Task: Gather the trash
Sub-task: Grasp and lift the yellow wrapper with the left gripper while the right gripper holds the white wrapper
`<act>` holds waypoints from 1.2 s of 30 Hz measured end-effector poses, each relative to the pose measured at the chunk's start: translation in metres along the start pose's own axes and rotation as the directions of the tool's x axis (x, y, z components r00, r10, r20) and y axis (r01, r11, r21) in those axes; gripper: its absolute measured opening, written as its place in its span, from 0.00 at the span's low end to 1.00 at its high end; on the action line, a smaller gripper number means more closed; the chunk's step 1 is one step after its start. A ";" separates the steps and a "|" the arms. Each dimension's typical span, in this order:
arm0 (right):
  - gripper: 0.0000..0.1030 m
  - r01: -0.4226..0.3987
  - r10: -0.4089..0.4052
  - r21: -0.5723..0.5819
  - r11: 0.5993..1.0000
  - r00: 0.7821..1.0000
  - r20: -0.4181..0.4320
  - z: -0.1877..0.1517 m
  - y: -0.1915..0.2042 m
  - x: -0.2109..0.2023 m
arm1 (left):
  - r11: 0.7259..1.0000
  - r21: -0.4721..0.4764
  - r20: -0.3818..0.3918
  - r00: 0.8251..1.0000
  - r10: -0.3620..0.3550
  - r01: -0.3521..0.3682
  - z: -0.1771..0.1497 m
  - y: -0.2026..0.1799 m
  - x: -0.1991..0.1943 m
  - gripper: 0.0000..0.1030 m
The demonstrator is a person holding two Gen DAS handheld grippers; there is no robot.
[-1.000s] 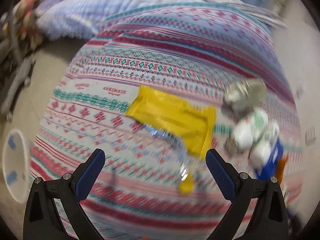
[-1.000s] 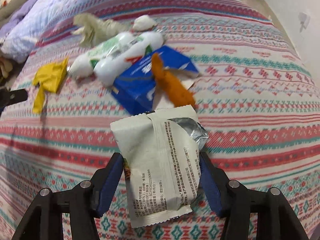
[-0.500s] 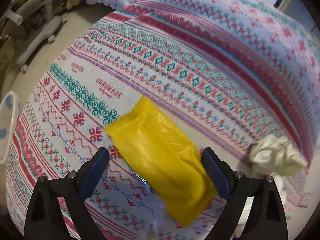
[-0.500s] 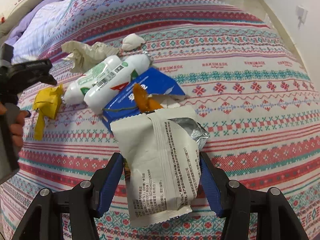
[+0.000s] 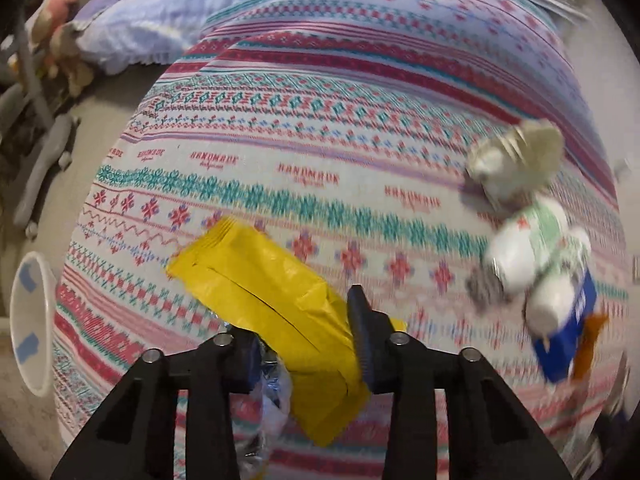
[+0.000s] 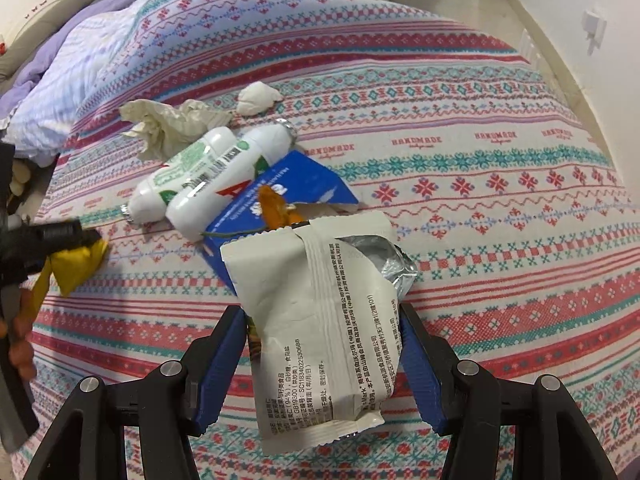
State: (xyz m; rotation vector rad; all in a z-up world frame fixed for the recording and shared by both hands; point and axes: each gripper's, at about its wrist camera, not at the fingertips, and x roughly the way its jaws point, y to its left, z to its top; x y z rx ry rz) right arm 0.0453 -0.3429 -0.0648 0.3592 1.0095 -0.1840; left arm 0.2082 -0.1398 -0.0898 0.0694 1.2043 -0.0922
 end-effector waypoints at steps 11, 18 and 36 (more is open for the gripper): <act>0.63 -0.027 0.027 -0.015 1.000 1.000 0.017 -0.001 0.030 -0.023 | 0.991 0.094 -0.029 0.996 -0.087 0.089 -0.043 0.031 -0.050 0.12; 0.63 -0.057 0.058 -0.026 0.998 0.998 0.016 -0.002 0.054 -0.030 | 0.982 0.146 0.011 0.993 -0.120 0.117 -0.058 0.060 -0.080 0.12; 0.63 -0.109 0.104 -0.164 0.980 0.994 -0.042 -0.006 0.169 -0.005 | 0.994 0.032 0.096 0.989 -0.111 0.108 -0.067 0.211 -0.091 0.12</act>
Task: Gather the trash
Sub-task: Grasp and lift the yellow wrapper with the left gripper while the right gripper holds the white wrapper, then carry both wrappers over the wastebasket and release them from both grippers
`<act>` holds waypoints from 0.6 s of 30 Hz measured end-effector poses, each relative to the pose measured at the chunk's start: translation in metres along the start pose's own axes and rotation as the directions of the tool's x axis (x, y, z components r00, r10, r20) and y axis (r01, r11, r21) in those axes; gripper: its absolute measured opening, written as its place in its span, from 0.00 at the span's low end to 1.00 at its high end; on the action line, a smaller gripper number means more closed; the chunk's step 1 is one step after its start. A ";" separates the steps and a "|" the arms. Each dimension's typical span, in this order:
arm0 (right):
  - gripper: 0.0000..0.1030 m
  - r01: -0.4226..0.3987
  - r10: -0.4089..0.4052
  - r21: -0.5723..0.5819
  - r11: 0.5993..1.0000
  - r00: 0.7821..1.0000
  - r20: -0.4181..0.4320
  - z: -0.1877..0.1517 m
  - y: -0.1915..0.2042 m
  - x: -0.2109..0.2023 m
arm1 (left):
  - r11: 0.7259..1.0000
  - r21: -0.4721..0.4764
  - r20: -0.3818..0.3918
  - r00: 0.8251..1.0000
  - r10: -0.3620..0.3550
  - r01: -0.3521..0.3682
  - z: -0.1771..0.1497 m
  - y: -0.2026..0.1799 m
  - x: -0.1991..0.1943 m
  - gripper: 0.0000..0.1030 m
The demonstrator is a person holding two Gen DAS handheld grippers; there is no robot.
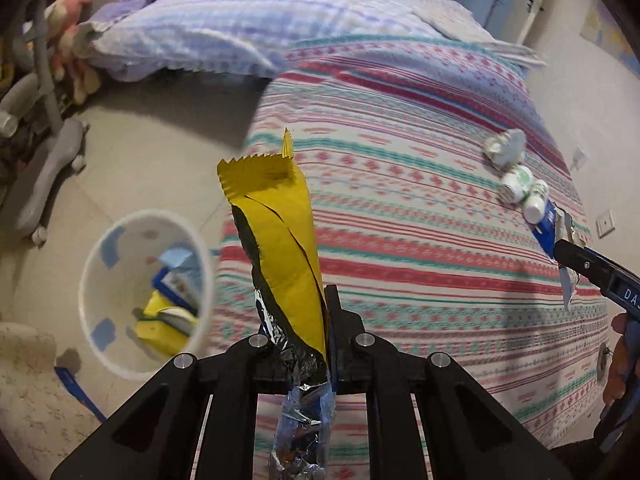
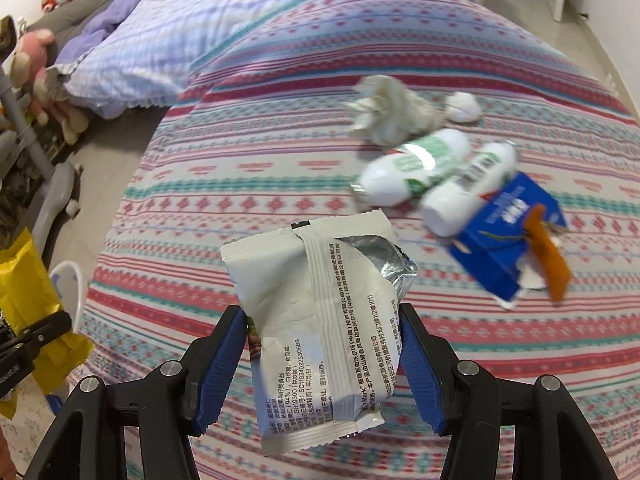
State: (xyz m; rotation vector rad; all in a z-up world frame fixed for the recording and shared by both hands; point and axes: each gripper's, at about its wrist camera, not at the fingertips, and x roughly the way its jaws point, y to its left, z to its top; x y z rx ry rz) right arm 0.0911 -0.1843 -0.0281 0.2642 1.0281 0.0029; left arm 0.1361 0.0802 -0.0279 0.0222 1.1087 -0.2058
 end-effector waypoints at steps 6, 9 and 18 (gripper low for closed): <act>0.63 -0.025 0.024 -0.059 0.998 1.000 -0.014 0.004 0.049 0.016 | 0.998 -0.058 0.017 0.999 0.037 -0.035 -0.008 0.052 -0.006 0.12; 0.63 -0.045 0.044 -0.087 0.995 0.999 -0.018 0.004 0.077 0.023 | 0.993 -0.102 0.018 0.998 0.053 -0.051 -0.011 0.077 -0.007 0.12; 0.63 -0.093 0.088 -0.179 0.979 0.995 -0.038 -0.001 0.146 0.046 | 0.972 -0.222 -0.006 0.997 0.080 -0.079 -0.012 0.154 0.009 0.12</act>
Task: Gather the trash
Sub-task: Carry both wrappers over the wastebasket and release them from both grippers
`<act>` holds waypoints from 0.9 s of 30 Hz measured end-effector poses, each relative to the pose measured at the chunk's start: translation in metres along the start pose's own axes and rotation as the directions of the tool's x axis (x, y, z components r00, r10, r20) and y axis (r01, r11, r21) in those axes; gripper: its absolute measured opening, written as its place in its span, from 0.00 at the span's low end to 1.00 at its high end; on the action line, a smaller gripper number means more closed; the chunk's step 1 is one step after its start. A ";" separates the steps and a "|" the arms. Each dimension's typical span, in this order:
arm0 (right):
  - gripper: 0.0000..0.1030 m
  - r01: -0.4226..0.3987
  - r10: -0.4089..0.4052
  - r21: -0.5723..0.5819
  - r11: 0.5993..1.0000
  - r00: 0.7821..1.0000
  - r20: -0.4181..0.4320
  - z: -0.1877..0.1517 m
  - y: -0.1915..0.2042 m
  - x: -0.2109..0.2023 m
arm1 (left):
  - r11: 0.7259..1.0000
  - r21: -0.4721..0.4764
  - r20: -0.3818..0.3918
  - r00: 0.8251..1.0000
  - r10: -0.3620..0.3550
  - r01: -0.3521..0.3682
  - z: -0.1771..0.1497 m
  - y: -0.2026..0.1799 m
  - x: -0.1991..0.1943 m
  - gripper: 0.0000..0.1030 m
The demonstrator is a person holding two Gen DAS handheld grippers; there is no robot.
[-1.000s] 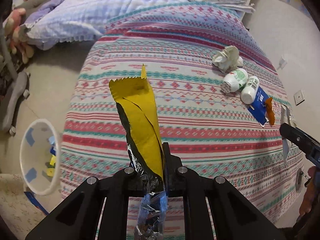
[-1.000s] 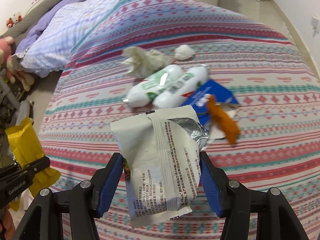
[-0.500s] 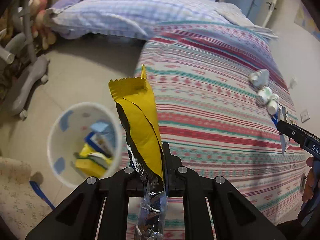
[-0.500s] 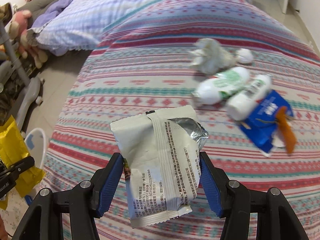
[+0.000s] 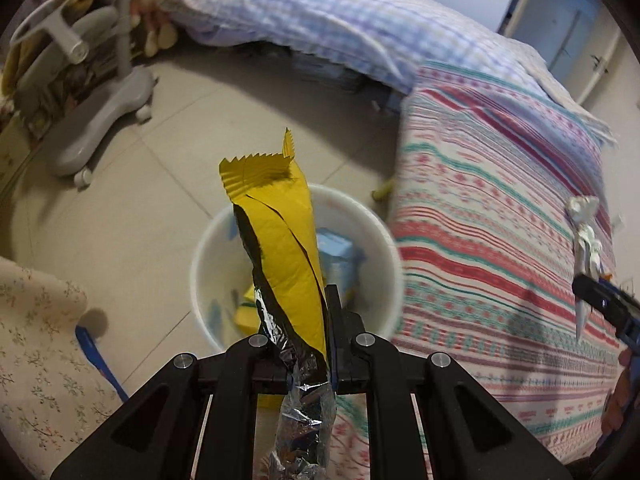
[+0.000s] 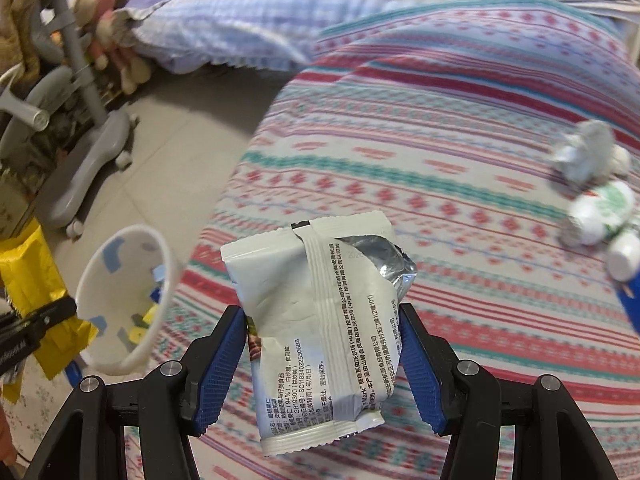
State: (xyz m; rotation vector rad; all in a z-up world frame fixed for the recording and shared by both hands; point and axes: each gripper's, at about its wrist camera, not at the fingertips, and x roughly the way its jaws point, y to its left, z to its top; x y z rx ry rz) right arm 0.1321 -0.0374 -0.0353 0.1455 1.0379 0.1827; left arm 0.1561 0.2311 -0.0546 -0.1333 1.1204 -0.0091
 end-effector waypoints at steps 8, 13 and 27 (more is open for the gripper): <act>0.63 -0.052 0.051 -0.042 0.998 0.998 -0.027 0.003 0.038 0.024 | 1.000 -0.019 -0.049 0.999 -0.017 0.016 0.004 0.022 0.014 0.44; 0.63 -0.079 0.077 -0.058 0.995 0.996 -0.038 0.003 0.056 0.036 | 0.997 -0.013 0.026 0.996 0.079 -0.079 0.003 0.026 -0.002 0.85; 0.64 -0.212 0.205 -0.087 0.973 0.975 -0.088 0.003 0.109 0.074 | 0.979 -0.035 0.015 0.979 0.204 -0.203 -0.002 0.059 -0.010 0.90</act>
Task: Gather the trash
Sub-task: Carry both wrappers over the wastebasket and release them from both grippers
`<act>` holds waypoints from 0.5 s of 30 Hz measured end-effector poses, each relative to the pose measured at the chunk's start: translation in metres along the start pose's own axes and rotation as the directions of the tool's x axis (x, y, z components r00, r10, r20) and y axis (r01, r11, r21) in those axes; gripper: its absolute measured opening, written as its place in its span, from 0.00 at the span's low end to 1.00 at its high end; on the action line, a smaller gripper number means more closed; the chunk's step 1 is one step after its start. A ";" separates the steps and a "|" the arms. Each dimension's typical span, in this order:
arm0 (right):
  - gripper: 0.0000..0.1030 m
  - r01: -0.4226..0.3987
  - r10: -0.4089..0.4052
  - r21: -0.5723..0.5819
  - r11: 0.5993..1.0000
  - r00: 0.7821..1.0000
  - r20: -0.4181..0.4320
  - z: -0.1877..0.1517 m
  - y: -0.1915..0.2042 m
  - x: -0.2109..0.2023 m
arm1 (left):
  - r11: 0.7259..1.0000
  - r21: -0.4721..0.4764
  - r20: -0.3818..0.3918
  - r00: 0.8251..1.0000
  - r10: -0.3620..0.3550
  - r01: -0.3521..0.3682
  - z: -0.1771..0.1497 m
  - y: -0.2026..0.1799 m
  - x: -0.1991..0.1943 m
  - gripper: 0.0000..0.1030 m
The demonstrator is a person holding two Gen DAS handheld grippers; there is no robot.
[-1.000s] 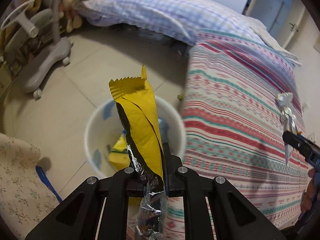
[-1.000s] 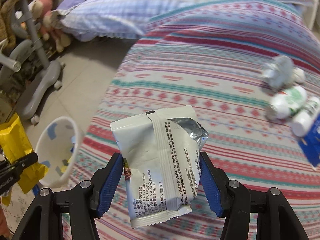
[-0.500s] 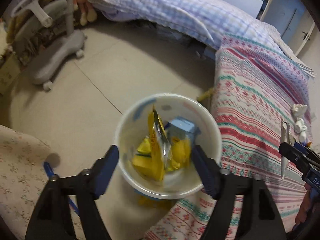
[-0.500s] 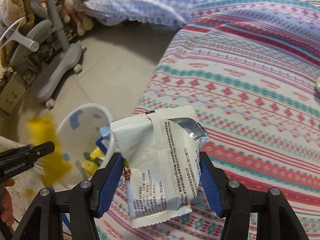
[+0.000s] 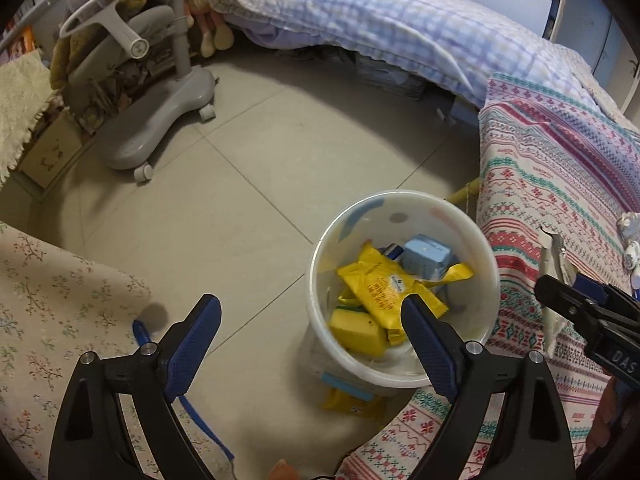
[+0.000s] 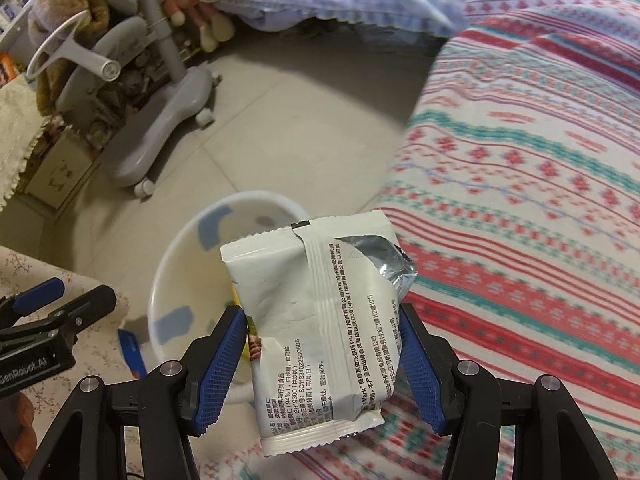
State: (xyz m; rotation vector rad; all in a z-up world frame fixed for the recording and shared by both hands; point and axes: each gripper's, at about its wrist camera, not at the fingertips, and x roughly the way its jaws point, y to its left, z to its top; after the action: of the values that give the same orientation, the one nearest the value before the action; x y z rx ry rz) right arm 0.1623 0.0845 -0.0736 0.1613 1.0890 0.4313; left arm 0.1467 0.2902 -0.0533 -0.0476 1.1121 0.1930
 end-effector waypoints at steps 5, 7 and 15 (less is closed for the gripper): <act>0.65 -0.006 0.006 -0.019 1.000 1.000 -0.006 0.004 0.009 0.020 | 1.000 -0.014 -0.009 1.000 0.008 -0.008 0.000 0.006 0.001 0.90; 0.65 -0.008 0.007 -0.015 1.000 1.000 -0.010 0.006 0.010 0.026 | 1.000 -0.013 -0.010 1.000 0.009 -0.009 0.000 0.005 0.001 0.90; 0.75 -0.074 0.075 -0.019 0.997 0.997 0.018 0.011 0.018 0.027 | 1.000 -0.011 -0.015 1.000 0.015 -0.015 0.000 0.004 0.001 0.90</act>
State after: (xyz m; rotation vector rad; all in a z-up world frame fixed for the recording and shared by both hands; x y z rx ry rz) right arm 0.1780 0.1125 -0.0844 0.1901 1.0633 0.5053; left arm 0.1465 0.2943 -0.0538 -0.0508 1.1263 0.2128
